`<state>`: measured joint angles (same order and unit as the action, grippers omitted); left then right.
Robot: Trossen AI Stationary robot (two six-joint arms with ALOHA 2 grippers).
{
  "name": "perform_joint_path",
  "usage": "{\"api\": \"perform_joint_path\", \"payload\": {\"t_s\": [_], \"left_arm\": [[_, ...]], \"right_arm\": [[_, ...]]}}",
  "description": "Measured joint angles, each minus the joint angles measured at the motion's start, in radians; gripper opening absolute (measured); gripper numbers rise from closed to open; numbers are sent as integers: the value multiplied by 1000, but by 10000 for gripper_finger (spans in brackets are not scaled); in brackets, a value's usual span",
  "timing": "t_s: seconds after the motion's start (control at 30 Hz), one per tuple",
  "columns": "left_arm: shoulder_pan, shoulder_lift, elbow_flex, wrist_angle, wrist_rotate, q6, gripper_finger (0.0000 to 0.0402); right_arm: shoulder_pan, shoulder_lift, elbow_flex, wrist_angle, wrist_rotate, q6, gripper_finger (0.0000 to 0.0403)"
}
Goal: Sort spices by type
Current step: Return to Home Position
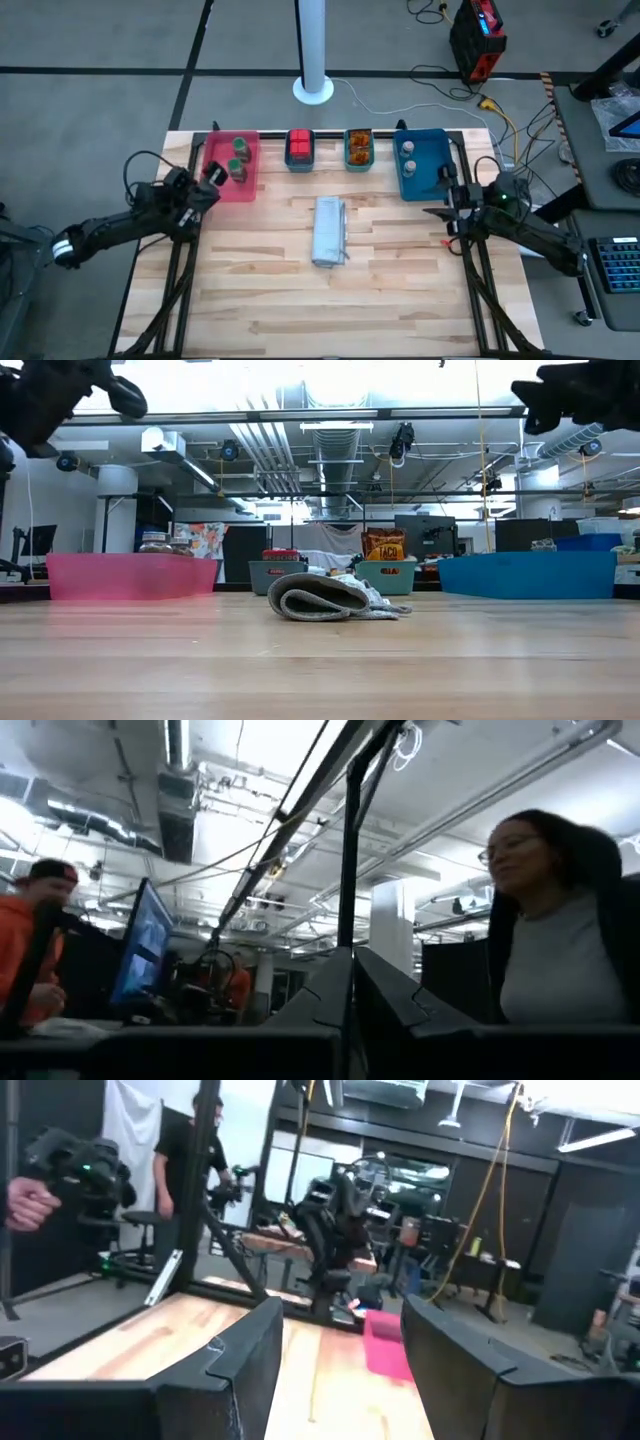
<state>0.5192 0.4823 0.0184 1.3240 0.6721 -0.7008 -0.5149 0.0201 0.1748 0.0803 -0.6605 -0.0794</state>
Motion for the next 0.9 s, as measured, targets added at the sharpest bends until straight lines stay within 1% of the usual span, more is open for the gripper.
{"api": "perform_joint_path", "payload": {"t_s": [0.17,0.3,0.43,0.47,0.57,0.7,0.8,0.9], "left_arm": [[88,-115,0,-12,88,-123,0],[198,-229,0,-24,143,-224,0],[312,-328,-4,-149,217,-282,0],[335,-350,-9,-189,233,-274,0],[383,-401,-9,-381,265,-198,0],[390,-452,-9,-590,281,-53,0],[390,-470,-9,-639,266,-21,0],[390,-472,-9,-643,257,-44,0]], "right_arm": [[0,-14,-36,14,-13,-9,198],[0,-16,-55,17,-13,0,199],[0,-19,-75,22,-21,-9,199],[0,-19,-80,23,-24,-16,199],[0,-19,-106,37,-28,-33,199],[0,-18,-163,30,-28,-23,199],[0,-16,-162,-1,-26,-9,199],[0,-17,-162,4,-21,50,199]]}}
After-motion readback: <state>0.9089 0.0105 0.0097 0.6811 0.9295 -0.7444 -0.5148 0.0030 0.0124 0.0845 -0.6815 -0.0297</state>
